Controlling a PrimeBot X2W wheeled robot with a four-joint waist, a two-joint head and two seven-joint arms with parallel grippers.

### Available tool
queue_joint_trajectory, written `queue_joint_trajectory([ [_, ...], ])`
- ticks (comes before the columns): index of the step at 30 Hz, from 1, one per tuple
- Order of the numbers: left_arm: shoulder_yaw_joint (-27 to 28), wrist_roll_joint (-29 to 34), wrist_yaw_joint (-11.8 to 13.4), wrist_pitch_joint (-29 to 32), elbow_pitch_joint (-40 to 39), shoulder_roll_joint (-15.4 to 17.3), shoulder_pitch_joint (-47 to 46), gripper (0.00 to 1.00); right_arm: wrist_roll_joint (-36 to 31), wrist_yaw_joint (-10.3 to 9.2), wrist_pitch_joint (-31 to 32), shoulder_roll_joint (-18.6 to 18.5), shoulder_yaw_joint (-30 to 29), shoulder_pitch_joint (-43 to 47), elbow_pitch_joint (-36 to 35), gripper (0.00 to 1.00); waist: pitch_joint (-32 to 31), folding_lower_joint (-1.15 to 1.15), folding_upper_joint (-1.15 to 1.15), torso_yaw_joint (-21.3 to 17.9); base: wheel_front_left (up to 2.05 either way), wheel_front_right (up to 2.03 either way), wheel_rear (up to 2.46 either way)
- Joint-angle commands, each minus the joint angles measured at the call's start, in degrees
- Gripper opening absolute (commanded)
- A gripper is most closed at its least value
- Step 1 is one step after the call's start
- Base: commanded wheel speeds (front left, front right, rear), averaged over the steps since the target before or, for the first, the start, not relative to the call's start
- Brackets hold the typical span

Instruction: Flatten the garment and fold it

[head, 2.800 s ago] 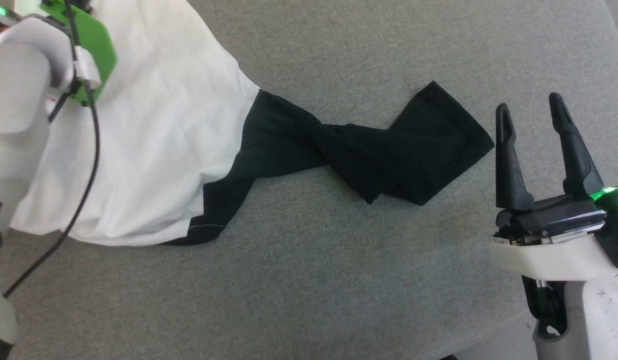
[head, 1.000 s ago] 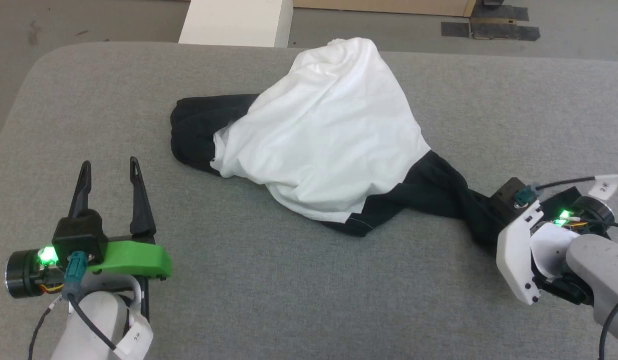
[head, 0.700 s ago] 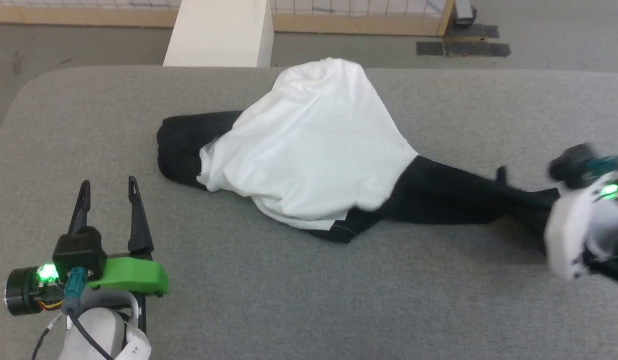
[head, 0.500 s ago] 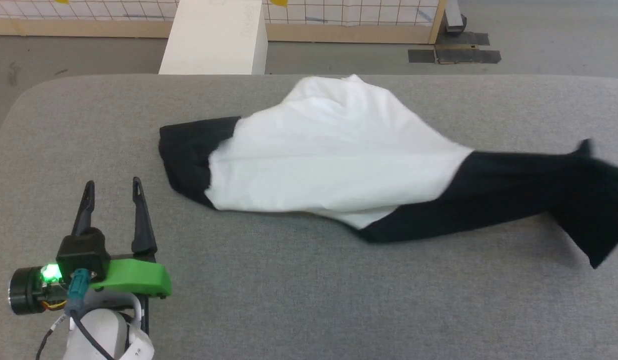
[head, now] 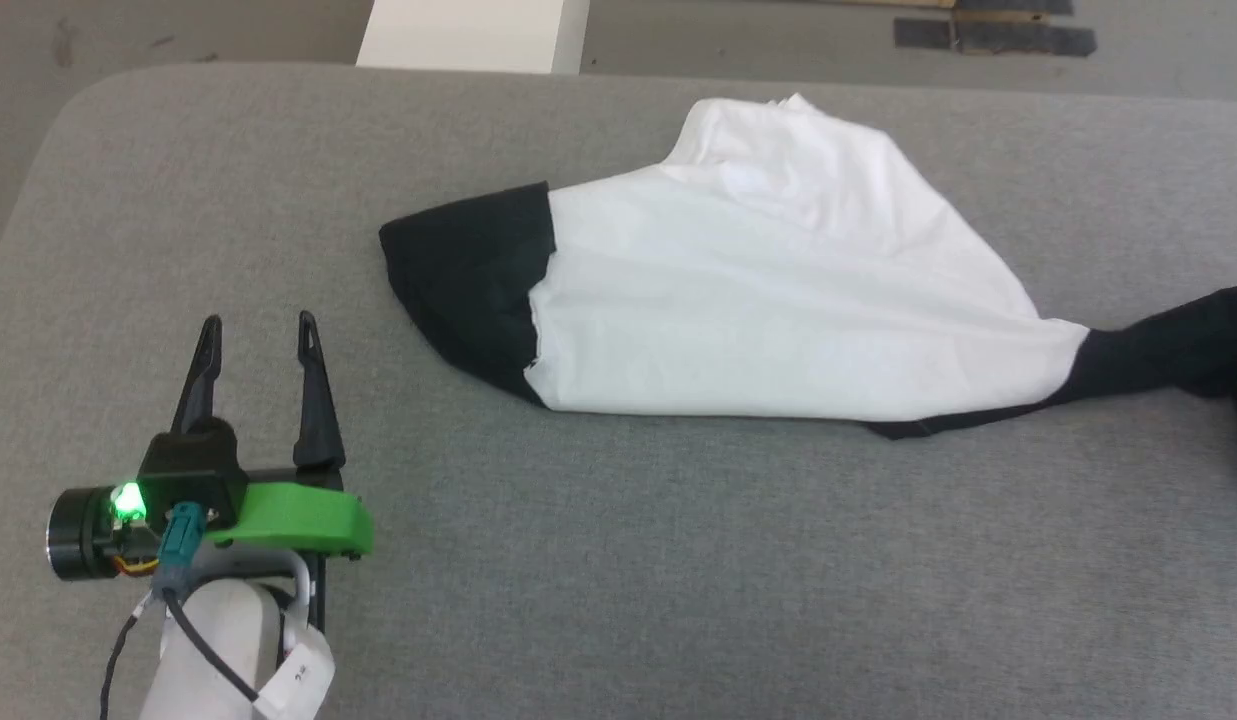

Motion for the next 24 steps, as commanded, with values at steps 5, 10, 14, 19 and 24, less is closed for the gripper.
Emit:
queue_joint_trajectory([
  [5, 0.50, 1.65, -1.03, -0.20, 0.64, -1.27, -2.06, 1.00, -5.67, -0.09, -6.10, 8.29, -1.17, -1.66, 10.64, 0.20, 2.79, 0.00, 0.00, 2.28, 0.00, 0.00, 0.00],
  [10, 1.80, 2.35, -1.30, -0.20, 1.34, -1.33, -1.26, 1.00, -10.69, -0.09, -13.73, 10.38, -1.32, -3.62, 15.09, 1.00, 0.51, 0.00, 0.00, 0.77, 0.00, 0.00, 0.00],
  [14, 2.66, 2.80, -1.62, -0.20, 1.71, -1.21, 0.00, 1.00, -13.39, -0.09, -17.10, 9.40, -0.23, -4.87, 12.61, 1.00, -2.07, 0.00, 0.00, -0.54, 0.00, 0.00, 0.00],
  [19, 3.52, 3.35, -1.82, -0.20, 0.89, -1.29, 1.68, 1.00, -13.45, -0.09, -16.52, 6.75, 0.38, -6.63, 2.03, 1.00, -3.94, 0.00, 0.00, -1.58, 0.00, 0.00, 0.00],
  [24, 3.34, 4.06, -2.09, -0.20, -0.15, -1.77, 1.87, 1.00, -10.77, -0.09, -7.63, 4.88, 2.10, -7.70, -12.64, 1.00, -3.49, 0.00, 0.00, -0.87, 0.00, 0.00, 0.00],
])
